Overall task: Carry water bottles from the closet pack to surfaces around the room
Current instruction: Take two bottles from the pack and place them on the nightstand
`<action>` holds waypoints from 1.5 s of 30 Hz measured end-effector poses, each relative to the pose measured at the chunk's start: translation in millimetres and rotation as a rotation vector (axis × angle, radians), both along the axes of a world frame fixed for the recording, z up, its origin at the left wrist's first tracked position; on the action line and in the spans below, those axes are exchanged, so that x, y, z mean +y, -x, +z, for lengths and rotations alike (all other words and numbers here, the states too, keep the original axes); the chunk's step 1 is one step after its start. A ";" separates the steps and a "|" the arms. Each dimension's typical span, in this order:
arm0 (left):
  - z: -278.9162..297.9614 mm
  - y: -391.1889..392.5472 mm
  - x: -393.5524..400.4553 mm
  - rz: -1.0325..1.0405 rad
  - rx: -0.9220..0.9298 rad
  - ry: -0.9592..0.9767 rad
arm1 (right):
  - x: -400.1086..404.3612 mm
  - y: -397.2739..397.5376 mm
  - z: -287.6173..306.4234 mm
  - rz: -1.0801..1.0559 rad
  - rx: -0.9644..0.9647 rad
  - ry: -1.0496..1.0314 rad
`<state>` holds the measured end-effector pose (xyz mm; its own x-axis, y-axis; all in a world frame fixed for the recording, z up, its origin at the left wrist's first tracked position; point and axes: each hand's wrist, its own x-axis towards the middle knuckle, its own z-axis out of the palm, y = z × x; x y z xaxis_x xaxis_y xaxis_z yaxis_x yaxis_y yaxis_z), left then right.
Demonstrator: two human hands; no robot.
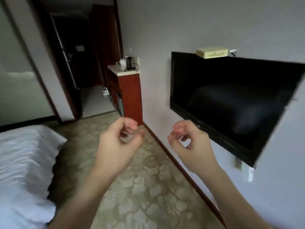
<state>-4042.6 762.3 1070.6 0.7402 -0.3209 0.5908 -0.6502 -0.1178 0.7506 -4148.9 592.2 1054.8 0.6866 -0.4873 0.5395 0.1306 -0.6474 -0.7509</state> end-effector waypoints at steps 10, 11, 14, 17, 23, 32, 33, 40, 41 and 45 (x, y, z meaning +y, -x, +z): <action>17.9 -163.9 136.0 0.286 -0.013 0.066 | 117.0 -223.3 20.2 0.345 -0.053 0.064; 16.5 -183.0 139.5 0.303 -0.019 0.063 | 120.8 -247.2 19.2 0.370 -0.056 0.064; 12.2 -246.7 141.2 0.343 -0.029 0.055 | 122.8 -320.2 16.9 0.429 -0.068 0.061; 11.6 -321.8 130.9 0.360 -0.032 0.042 | 111.9 -404.1 18.1 0.454 -0.102 0.061; 33.7 -480.8 111.1 0.410 -0.058 0.018 | 87.6 -574.9 38.6 0.481 -0.098 0.029; 33.4 -694.6 120.1 0.441 -0.014 0.025 | 88.2 -791.0 38.4 0.546 -0.030 0.047; 30.5 -723.2 122.4 0.442 -0.010 0.025 | 89.4 -818.3 36.3 0.543 -0.022 0.050; 18.6 -941.1 134.1 0.375 0.027 0.031 | 113.2 -1020.4 34.6 0.504 0.022 0.000; 20.6 -969.7 131.7 0.356 0.032 0.012 | 114.2 -1046.1 38.8 0.497 0.029 -0.001; 31.8 -1080.0 116.0 0.297 0.029 -0.047 | 102.9 -1147.1 53.6 0.446 0.034 0.001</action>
<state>-2962.6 878.3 1102.5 0.8223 -0.1140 0.5575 -0.5602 -0.3344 0.7579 -3001.8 695.1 1108.4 0.8470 -0.1389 0.5131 0.3721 -0.5343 -0.7590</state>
